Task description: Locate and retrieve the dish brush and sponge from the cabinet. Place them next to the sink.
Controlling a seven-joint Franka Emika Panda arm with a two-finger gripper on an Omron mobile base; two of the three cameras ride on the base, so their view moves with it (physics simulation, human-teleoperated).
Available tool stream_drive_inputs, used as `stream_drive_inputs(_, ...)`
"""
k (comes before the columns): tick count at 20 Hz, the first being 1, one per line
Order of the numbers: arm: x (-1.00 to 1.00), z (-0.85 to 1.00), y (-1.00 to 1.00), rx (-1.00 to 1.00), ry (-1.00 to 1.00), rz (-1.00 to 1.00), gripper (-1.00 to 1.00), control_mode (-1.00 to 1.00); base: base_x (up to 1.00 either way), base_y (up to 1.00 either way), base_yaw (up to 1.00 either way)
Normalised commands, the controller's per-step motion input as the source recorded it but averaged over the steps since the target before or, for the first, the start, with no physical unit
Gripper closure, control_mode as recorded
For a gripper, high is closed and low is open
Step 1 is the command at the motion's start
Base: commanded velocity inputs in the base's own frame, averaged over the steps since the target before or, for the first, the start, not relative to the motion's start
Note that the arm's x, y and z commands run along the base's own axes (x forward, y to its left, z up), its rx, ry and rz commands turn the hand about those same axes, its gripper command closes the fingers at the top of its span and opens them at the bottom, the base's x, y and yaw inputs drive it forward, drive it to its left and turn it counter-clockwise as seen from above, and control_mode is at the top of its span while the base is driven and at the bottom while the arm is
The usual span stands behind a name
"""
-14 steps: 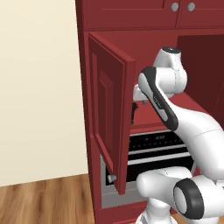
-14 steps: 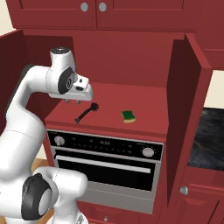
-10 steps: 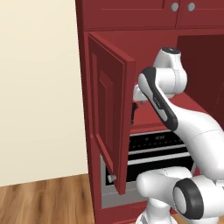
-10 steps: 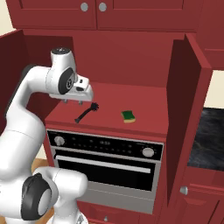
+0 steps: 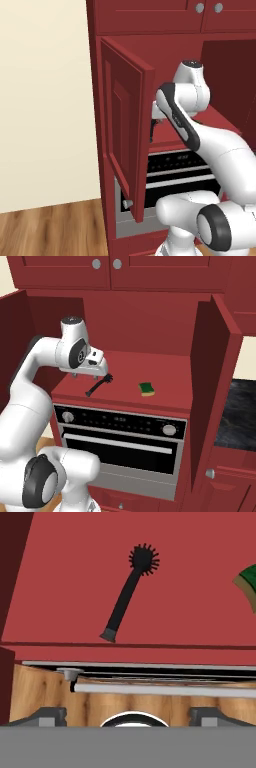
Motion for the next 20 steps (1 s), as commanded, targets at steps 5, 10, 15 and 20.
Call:
stream_drive_inputs(5, 0.29, -0.15, 0.16, 0.0, -0.02, -0.1, -1.0, -1.0, 0.0, 0.0, 0.0)
stream_drive_inputs(10, 0.36, -0.12, 0.04, 0.0, -0.01, -0.04, -1.0, -1.0, 0.0, 0.0, 0.0)
stream_drive_inputs(15, 0.35, -0.22, 0.0, 0.0, 0.0, -0.09, -1.0, -1.0, 0.0, 0.0, 0.0)
stream_drive_inputs(20, 0.3, -0.25, 0.0, -0.03, 0.0, -0.07, -1.0, -1.0, 0.0, 0.0, 0.0)
